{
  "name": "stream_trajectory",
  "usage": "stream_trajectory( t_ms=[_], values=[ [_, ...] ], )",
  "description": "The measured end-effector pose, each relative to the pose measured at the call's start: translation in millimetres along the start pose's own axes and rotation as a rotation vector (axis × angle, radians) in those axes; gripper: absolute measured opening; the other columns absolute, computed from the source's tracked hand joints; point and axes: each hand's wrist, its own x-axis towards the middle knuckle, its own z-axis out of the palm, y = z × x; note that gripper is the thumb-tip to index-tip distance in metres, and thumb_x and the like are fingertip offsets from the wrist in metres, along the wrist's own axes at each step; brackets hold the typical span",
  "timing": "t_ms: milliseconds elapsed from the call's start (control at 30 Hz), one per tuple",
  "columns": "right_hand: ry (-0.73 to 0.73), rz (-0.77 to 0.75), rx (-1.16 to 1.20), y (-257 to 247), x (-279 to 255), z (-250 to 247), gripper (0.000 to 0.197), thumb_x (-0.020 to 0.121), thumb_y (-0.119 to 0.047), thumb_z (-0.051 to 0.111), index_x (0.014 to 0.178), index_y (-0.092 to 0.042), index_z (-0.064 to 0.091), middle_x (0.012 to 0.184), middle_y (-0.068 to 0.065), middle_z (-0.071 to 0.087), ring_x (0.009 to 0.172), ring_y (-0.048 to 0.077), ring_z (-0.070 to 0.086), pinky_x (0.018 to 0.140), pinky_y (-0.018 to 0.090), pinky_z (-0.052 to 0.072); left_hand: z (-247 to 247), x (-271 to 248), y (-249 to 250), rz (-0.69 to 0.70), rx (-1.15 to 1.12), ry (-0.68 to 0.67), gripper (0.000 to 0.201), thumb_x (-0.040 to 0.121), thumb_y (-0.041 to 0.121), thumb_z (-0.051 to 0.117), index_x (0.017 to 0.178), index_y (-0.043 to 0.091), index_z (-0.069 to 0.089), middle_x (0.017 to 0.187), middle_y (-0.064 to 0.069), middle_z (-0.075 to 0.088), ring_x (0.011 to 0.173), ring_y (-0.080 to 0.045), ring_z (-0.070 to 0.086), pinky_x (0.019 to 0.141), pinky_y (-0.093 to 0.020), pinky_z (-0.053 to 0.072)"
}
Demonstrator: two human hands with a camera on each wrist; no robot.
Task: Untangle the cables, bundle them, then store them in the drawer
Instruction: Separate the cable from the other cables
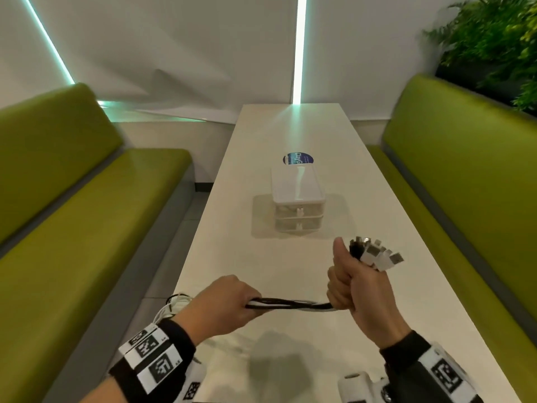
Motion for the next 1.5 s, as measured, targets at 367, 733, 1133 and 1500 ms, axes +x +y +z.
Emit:
stream_trajectory(
  t_ms=[367, 733, 1133, 1500],
  values=[
    [-0.405, -0.219, -0.924, 34, 4, 28, 0.018, 0.095, -0.058, 0.041, 0.102, -0.060, 0.057, 0.090, -0.010, 0.067, 0.084, -0.001, 0.062, 0.073, 0.021, 0.048, -25, -9, 14, 0.136, -0.304, 0.046, 0.027, 0.089, 0.048, 0.060, 0.078, 0.024, 0.066, 0.051, 0.015, 0.050, 0.049, -0.005, 0.045, 0.052, -0.014, 0.029],
    [-0.325, -0.126, -0.884, 15, 37, 30, 0.061, 0.096, -0.061, 0.036, 0.067, -0.012, 0.057, 0.050, -0.003, 0.055, 0.047, 0.009, 0.048, 0.058, 0.029, 0.042, -42, 23, 18, 0.035, -0.297, 0.214, 0.013, 0.081, 0.044, 0.069, 0.081, 0.031, 0.073, 0.069, 0.011, 0.068, 0.056, -0.002, 0.052, 0.053, -0.015, 0.033],
    [-0.366, -0.142, -0.927, 5, 38, 26, 0.053, 0.099, -0.052, 0.036, 0.063, -0.018, 0.054, 0.044, -0.014, 0.054, 0.045, 0.009, 0.046, 0.051, 0.015, 0.038, -39, 36, 21, 0.067, -0.169, 0.145, 0.015, 0.088, 0.037, 0.054, 0.076, 0.041, 0.063, 0.075, 0.021, 0.068, 0.067, -0.004, 0.057, 0.067, -0.022, 0.046],
    [-0.336, -0.265, -0.910, 4, 57, 15, 0.065, 0.099, -0.054, 0.034, 0.070, -0.008, 0.070, 0.058, -0.002, 0.068, 0.058, 0.003, 0.056, 0.067, 0.026, 0.043, -62, 51, 28, 0.024, 0.099, 0.200, 0.022, 0.092, 0.045, 0.054, 0.074, 0.037, 0.045, 0.060, 0.014, 0.051, 0.058, -0.011, 0.050, 0.051, -0.020, 0.032]
  ],
)
